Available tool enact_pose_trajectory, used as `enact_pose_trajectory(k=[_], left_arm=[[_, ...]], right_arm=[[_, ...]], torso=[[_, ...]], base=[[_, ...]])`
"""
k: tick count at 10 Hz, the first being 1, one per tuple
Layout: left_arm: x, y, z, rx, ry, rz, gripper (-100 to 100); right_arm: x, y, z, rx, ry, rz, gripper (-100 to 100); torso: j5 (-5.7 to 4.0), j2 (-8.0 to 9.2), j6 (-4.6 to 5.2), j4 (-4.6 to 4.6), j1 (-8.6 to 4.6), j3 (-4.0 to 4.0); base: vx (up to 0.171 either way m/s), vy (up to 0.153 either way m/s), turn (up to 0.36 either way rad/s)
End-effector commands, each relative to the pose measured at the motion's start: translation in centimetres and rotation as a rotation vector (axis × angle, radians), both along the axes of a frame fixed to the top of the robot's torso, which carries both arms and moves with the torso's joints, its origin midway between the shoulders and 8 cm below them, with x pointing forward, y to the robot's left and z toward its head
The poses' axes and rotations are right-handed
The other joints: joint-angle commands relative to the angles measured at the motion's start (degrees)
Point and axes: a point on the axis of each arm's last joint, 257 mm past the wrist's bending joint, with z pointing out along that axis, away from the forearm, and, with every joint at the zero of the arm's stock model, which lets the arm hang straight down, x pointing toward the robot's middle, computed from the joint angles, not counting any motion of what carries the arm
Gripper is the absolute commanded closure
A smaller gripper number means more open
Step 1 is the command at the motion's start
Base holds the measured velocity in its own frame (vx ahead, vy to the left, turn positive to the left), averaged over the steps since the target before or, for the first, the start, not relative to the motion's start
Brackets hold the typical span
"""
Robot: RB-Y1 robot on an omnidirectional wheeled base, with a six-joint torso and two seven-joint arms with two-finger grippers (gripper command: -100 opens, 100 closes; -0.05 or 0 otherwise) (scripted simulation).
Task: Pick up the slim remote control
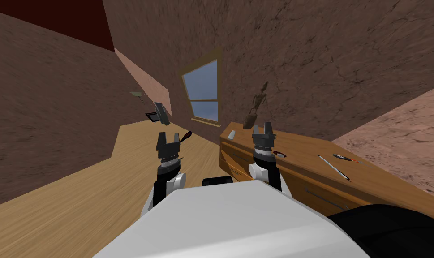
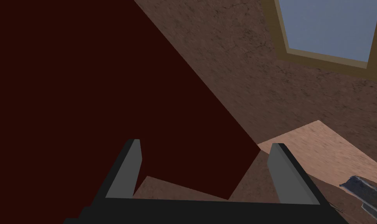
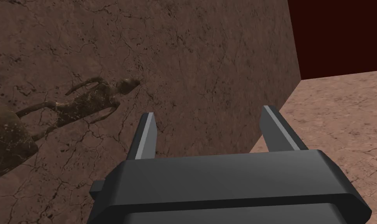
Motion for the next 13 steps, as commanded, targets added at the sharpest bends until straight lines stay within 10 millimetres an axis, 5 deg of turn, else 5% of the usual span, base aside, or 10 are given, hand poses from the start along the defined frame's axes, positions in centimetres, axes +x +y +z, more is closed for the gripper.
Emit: enact_pose_trajectory(k=[1,13], left_arm=[[0.0,0.0,0.0,0.000,0.000,0.000,0],[0.0,0.0,0.0,0.000,0.000,0.000,0]], right_arm=[[0.0,0.5,0.1,-0.059,0.002,-0.002,-100],[-1.1,4.3,-2.8,-0.886,-0.064,-0.238,-100]], torso=[[0.00,0.00,0.00,0.00,0.00,0.00],[0.06,0.25,0.00,0.06,0.26,0.15]], base=[[-0.033,0.010,-0.059],[-0.081,0.055,-0.087]])
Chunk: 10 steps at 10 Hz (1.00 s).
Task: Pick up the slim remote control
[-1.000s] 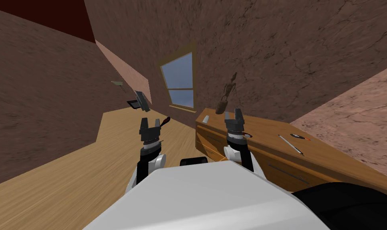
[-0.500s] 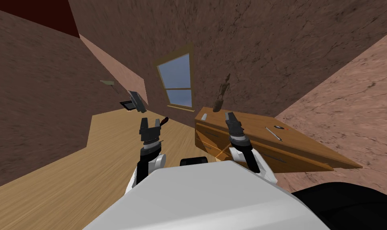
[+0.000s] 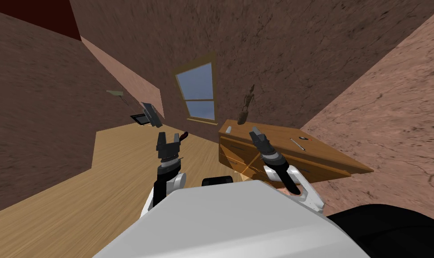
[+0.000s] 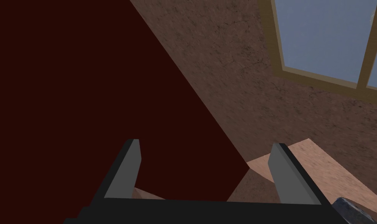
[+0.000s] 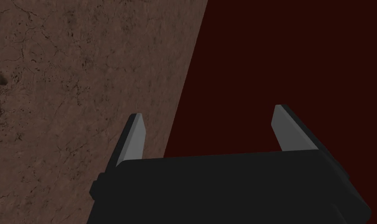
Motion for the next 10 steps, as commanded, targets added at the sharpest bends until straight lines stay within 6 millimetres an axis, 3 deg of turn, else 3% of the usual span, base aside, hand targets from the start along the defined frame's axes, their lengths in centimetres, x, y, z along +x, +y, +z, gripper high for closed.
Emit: enact_pose_trajectory(k=[1,2,4,7,9,10], left_arm=[[0.0,0.0,0.0,0.000,0.000,0.000,0],[0.0,0.0,0.0,0.000,0.000,0.000,0],[0.0,0.0,0.0,0.000,0.000,0.000,0],[0.0,0.0,0.0,0.000,0.000,0.000,0],[0.0,0.0,0.0,0.000,0.000,0.000,0],[0.0,0.0,0.0,0.000,0.000,0.000,0]], right_arm=[[-0.1,0.2,-1.2,-0.135,-0.015,-0.031,-100],[-0.1,0.3,-1.3,-0.141,-0.015,-0.033,-100],[-0.3,0.0,-3.3,-0.350,-0.039,-0.080,-100],[-0.3,0.0,-5.1,-0.507,-0.047,-0.097,-100],[-0.7,-1.0,-7.7,-0.714,-0.062,-0.119,-100],[-0.5,-1.1,-8.1,-0.762,-0.062,-0.118,-100]], torso=[[0.00,0.00,0.00,0.00,0.00,0.00],[0.00,0.01,0.01,0.00,0.02,0.00],[0.00,-0.10,0.00,-0.02,-0.01,-0.06],[0.01,-0.11,0.00,-0.03,0.04,-0.06],[0.00,-0.18,-0.01,-0.04,0.02,-0.11],[0.02,-0.19,-0.01,-0.04,0.10,-0.11]], base=[[-0.061,0.060,-0.045],[-0.039,0.050,-0.022],[-0.040,0.065,-0.033],[-0.030,0.061,-0.011],[-0.014,0.073,0.014],[-0.012,0.078,0.004]])
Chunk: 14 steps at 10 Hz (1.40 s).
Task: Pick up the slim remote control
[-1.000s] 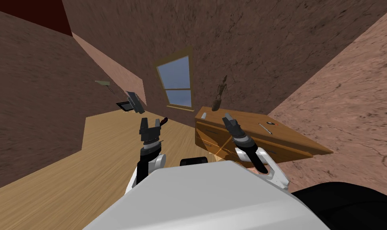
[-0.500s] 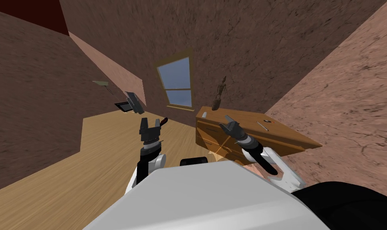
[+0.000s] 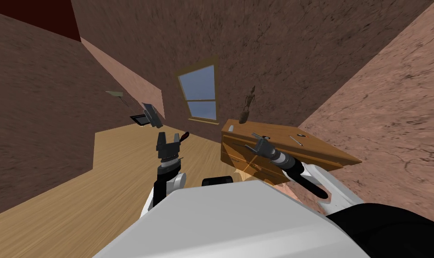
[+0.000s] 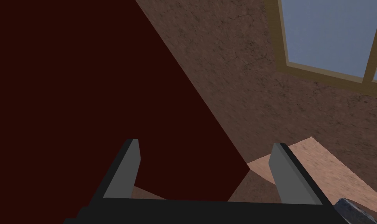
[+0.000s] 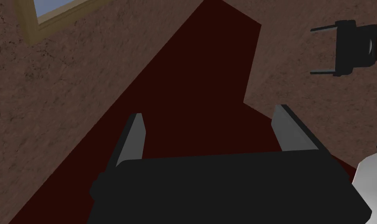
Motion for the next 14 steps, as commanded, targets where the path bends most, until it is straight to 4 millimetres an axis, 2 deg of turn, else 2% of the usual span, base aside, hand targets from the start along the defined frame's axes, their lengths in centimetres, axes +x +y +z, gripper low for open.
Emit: enact_pose_trajectory(k=[1,2,3,4,5,6,7,8,9,10,11,12,13,14], left_arm=[[0.0,0.0,0.0,0.000,0.000,0.000,0],[0.0,0.0,0.0,0.000,0.000,0.000,0],[0.0,0.0,0.0,0.000,0.000,0.000,0],[0.0,0.0,0.0,0.000,0.000,0.000,0],[0.0,0.0,0.0,0.000,0.000,0.000,0],[0.0,0.0,0.0,0.000,0.000,0.000,0],[0.0,0.0,0.0,0.000,0.000,0.000,0],[0.0,0.0,0.0,0.000,0.000,0.000,0],[0.0,0.0,0.0,0.000,0.000,0.000,0],[0.0,0.0,0.0,0.000,0.000,0.000,0],[0.0,0.0,0.0,0.000,0.000,0.000,0],[0.0,0.0,0.0,0.000,0.000,0.000,0],[0.0,0.0,0.0,0.000,0.000,0.000,0],[0.0,0.0,0.0,0.000,0.000,0.000,0]], right_arm=[[-0.3,-1.1,-1.6,-0.144,-0.004,-0.011,-100],[-0.2,-1.0,-2.0,-0.168,0.000,-0.007,-100],[-0.5,-2.1,-3.3,-0.277,0.000,-0.013,-100],[-0.5,-2.0,-3.6,-0.297,0.004,-0.008,-100],[-0.8,-3.3,-5.0,-0.411,0.009,-0.007,-100],[-0.8,-3.3,-5.2,-0.424,0.011,-0.004,-100],[-1.1,-4.8,-6.5,-0.536,0.020,0.000,-100],[-1.1,-4.8,-6.7,-0.549,0.022,0.005,-100],[-1.6,-6.4,-7.9,-0.654,0.034,0.012,-100],[-1.6,-6.4,-8.1,-0.671,0.036,0.019,-100],[-2.1,-8.2,-9.2,-0.773,0.053,0.029,-100],[-2.1,-8.2,-9.4,-0.788,0.054,0.037,-100],[-2.6,-10.1,-10.4,-0.887,0.074,0.053,-100],[-2.6,-10.1,-10.5,-0.901,0.075,0.059,-100]], torso=[[0.00,0.00,0.00,0.00,0.00,0.00],[0.00,0.03,0.00,0.00,0.00,0.01],[-0.01,0.00,-0.01,0.00,-0.07,0.00],[-0.02,-0.06,-0.01,-0.01,-0.08,-0.03],[-0.02,-0.10,0.00,-0.02,-0.09,-0.05],[-0.02,-0.13,-0.01,-0.03,-0.07,-0.07],[-0.02,-0.11,0.00,-0.03,-0.11,-0.06],[-0.02,-0.12,-0.02,-0.03,-0.10,-0.07],[-0.03,-0.13,0.00,-0.03,-0.12,-0.08],[-0.02,-0.17,-0.02,-0.04,-0.07,-0.10],[-0.03,-0.18,0.00,-0.04,-0.09,-0.11],[-0.02,-0.21,-0.03,-0.05,-0.10,-0.12],[-0.03,-0.21,0.00,-0.05,-0.15,-0.12],[-0.04,-0.26,-0.03,-0.06,-0.15,-0.15]], base=[[-0.020,0.078,0.035],[-0.013,0.056,0.011],[0.003,0.058,0.051],[0.014,0.054,0.023],[0.022,0.064,0.056],[0.011,0.048,0.026],[0.015,0.053,0.091],[0.024,0.043,0.035],[0.032,0.062,0.086],[0.031,0.052,0.036],[0.038,0.053,0.113],[0.038,0.036,0.047],[0.055,0.039,0.113],[0.056,0.031,0.055]])
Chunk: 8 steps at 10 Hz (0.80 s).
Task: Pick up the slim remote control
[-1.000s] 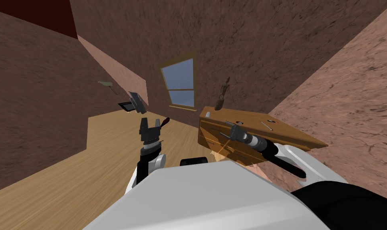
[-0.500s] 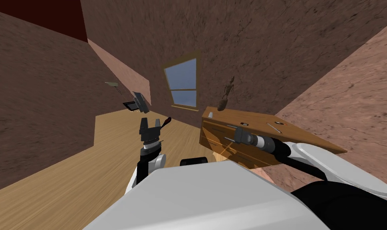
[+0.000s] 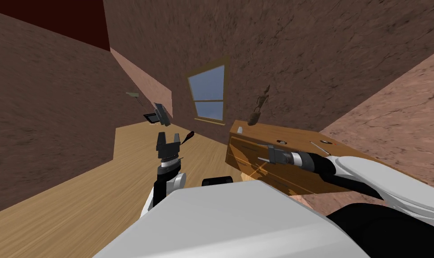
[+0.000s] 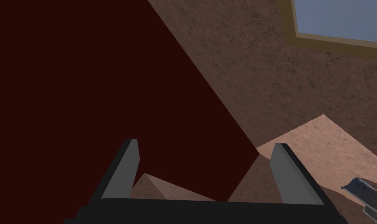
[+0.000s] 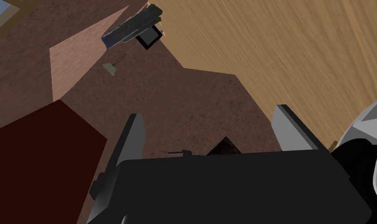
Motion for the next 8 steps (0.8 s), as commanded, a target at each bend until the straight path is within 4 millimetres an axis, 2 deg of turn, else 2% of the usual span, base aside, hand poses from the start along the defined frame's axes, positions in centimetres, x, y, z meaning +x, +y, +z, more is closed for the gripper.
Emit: enact_pose_trajectory(k=[1,2,3,4,5,6,7,8], left_arm=[[0.0,0.0,0.0,0.000,0.000,0.000,0],[0.0,0.0,0.0,0.000,0.000,0.000,0],[0.0,0.0,0.0,0.000,0.000,0.000,0],[0.0,0.0,0.0,0.000,0.000,0.000,0],[0.0,0.0,0.0,0.000,0.000,0.000,0],[0.0,0.0,0.0,0.000,0.000,0.000,0],[0.0,0.0,0.0,0.000,0.000,0.000,0],[0.0,0.0,0.0,0.000,0.000,0.000,0]], right_arm=[[-0.8,-2.4,-1.1,-0.119,0.032,0.013,-100],[-0.7,-2.4,-1.0,-0.129,0.035,0.022,-100],[-1.4,-4.4,-1.9,-0.222,0.066,0.033,-100],[-1.4,-4.4,-1.8,-0.230,0.068,0.041,-100],[-2.1,-6.4,-2.5,-0.315,0.101,0.051,-100],[-2.0,-6.3,-2.5,-0.325,0.104,0.061,-100],[-2.7,-8.3,-3.0,-0.406,0.140,0.074,-100],[-2.7,-8.3,-2.9,-0.413,0.141,0.081,-100]], torso=[[0.00,0.00,0.00,0.00,0.00,0.00],[0.00,-0.07,-0.03,-0.02,0.01,-0.04],[0.00,-0.04,0.00,-0.01,0.00,-0.03],[0.00,-0.10,-0.03,-0.02,0.00,-0.06],[-0.01,-0.06,0.00,-0.02,-0.02,-0.04],[0.00,-0.10,-0.03,-0.02,-0.04,-0.06],[-0.02,-0.11,0.00,-0.03,-0.05,-0.07],[-0.01,-0.16,-0.04,-0.04,-0.03,-0.09]], base=[[0.076,0.038,0.117],[0.066,0.030,0.069],[0.082,0.032,0.140],[0.068,0.022,0.077],[0.080,0.019,0.148],[0.082,0.012,0.075],[0.094,0.022,0.176],[0.079,0.022,0.076]])
